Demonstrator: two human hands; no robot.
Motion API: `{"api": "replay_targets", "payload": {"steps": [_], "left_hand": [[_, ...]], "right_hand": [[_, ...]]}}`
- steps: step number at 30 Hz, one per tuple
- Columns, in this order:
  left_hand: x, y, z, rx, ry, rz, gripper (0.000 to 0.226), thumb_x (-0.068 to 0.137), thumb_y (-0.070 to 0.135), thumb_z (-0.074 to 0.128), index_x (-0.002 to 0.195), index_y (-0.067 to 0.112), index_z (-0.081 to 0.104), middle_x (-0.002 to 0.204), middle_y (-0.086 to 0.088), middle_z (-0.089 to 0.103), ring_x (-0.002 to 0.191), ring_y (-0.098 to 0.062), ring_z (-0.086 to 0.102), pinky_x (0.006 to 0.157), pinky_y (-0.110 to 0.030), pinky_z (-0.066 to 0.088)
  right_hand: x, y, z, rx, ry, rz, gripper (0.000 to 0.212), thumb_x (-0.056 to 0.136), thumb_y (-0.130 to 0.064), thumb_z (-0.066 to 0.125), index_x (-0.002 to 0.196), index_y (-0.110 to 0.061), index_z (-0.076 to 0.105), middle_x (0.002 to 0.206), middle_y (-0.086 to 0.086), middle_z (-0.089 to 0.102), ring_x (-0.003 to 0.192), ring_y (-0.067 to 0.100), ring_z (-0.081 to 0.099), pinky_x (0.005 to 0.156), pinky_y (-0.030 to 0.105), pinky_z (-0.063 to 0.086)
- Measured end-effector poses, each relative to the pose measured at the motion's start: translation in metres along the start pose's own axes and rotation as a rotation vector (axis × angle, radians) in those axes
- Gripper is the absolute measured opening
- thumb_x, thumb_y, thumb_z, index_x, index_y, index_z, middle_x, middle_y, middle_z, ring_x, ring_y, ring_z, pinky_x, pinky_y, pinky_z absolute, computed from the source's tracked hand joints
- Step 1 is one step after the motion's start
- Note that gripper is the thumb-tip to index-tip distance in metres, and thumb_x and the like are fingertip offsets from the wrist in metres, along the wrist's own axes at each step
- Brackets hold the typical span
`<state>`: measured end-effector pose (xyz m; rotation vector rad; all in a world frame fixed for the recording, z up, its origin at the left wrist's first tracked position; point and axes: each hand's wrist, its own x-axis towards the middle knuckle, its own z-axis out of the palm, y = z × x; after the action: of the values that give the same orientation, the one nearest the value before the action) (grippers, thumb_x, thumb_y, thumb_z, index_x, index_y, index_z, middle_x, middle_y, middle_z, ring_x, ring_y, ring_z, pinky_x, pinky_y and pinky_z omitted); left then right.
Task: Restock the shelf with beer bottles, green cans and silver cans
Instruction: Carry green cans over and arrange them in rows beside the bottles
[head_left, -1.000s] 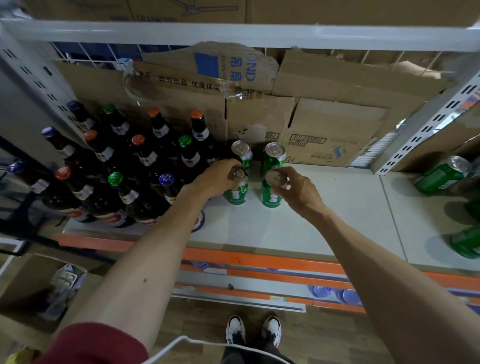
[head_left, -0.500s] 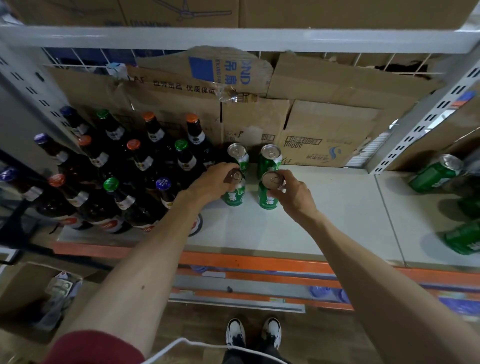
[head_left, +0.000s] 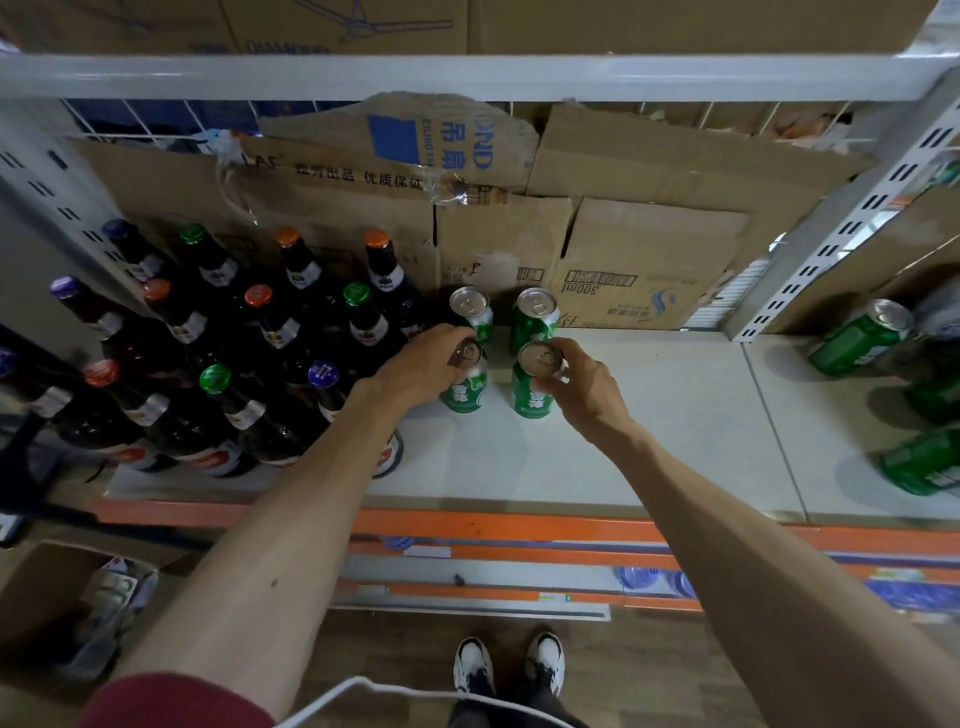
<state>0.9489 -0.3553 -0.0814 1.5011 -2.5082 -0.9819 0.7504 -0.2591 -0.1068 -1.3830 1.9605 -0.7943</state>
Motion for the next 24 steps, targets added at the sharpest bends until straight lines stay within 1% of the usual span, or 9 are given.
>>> {"api": "replay_targets", "payload": {"steps": [6, 9, 12, 14, 17, 21, 24], "left_hand": [[0.0002, 0.0001, 0.0004, 0.022, 0.007, 0.005, 0.065, 0.090, 0.000, 0.064, 0.149, 0.012, 0.039, 0.151, -0.010, 0.039, 0.137, -0.029, 0.040, 0.111, -0.038, 0.037], [0.0004, 0.0001, 0.0006, 0.034, -0.002, 0.011, 0.064, 0.091, 0.002, 0.063, 0.150, 0.012, 0.038, 0.152, -0.010, 0.038, 0.137, -0.029, 0.040, 0.111, -0.037, 0.036], [-0.0002, -0.0004, -0.0012, 0.052, -0.015, 0.012, 0.065, 0.092, 0.003, 0.062, 0.151, 0.012, 0.036, 0.152, -0.010, 0.037, 0.137, -0.029, 0.040, 0.111, -0.037, 0.036], [-0.0007, -0.0008, -0.0014, 0.050, -0.017, 0.014, 0.065, 0.092, 0.004, 0.062, 0.151, 0.013, 0.036, 0.152, -0.010, 0.037, 0.137, -0.029, 0.040, 0.111, -0.037, 0.036], [-0.0019, -0.0010, 0.0004, 0.031, -0.008, 0.009, 0.063, 0.091, 0.004, 0.063, 0.148, 0.013, 0.038, 0.149, -0.009, 0.040, 0.135, -0.028, 0.041, 0.111, -0.038, 0.037], [-0.0022, -0.0014, 0.0023, 0.026, 0.022, 0.006, 0.059, 0.090, 0.005, 0.065, 0.144, 0.013, 0.043, 0.143, -0.010, 0.044, 0.132, -0.028, 0.045, 0.108, -0.038, 0.039], [-0.0047, -0.0008, 0.0000, 0.040, -0.005, 0.003, 0.063, 0.089, 0.007, 0.066, 0.145, 0.014, 0.039, 0.144, -0.010, 0.043, 0.132, -0.028, 0.045, 0.109, -0.039, 0.040]], "right_hand": [[-0.0015, 0.0031, 0.0038, 0.012, 0.012, -0.013, 0.048, 0.086, -0.019, 0.067, 0.132, -0.021, 0.051, 0.118, 0.009, 0.066, 0.108, 0.030, 0.058, 0.080, 0.034, 0.043], [-0.0016, 0.0031, 0.0044, 0.011, 0.010, -0.023, 0.047, 0.088, -0.017, 0.065, 0.132, -0.022, 0.050, 0.117, 0.009, 0.065, 0.104, 0.029, 0.057, 0.078, 0.032, 0.041], [0.0000, 0.0035, 0.0028, -0.009, -0.015, -0.046, 0.046, 0.090, -0.014, 0.063, 0.133, -0.021, 0.049, 0.115, 0.009, 0.064, 0.097, 0.024, 0.054, 0.076, 0.029, 0.037], [0.0013, 0.0042, 0.0018, -0.016, -0.029, -0.057, 0.045, 0.091, -0.013, 0.063, 0.133, -0.020, 0.049, 0.115, 0.008, 0.063, 0.101, 0.026, 0.055, 0.076, 0.028, 0.036], [0.0034, 0.0048, 0.0012, -0.009, -0.039, -0.048, 0.047, 0.090, -0.014, 0.064, 0.134, -0.021, 0.048, 0.120, 0.009, 0.064, 0.110, 0.028, 0.056, 0.080, 0.029, 0.039], [0.0031, 0.0067, 0.0034, -0.009, -0.030, -0.048, 0.049, 0.089, -0.014, 0.066, 0.134, -0.021, 0.047, 0.123, 0.009, 0.064, 0.113, 0.030, 0.057, 0.082, 0.031, 0.040], [0.0027, 0.0058, 0.0037, -0.018, -0.047, -0.045, 0.056, 0.090, -0.017, 0.066, 0.139, -0.019, 0.040, 0.130, 0.010, 0.060, 0.119, 0.032, 0.054, 0.086, 0.033, 0.041]]}}
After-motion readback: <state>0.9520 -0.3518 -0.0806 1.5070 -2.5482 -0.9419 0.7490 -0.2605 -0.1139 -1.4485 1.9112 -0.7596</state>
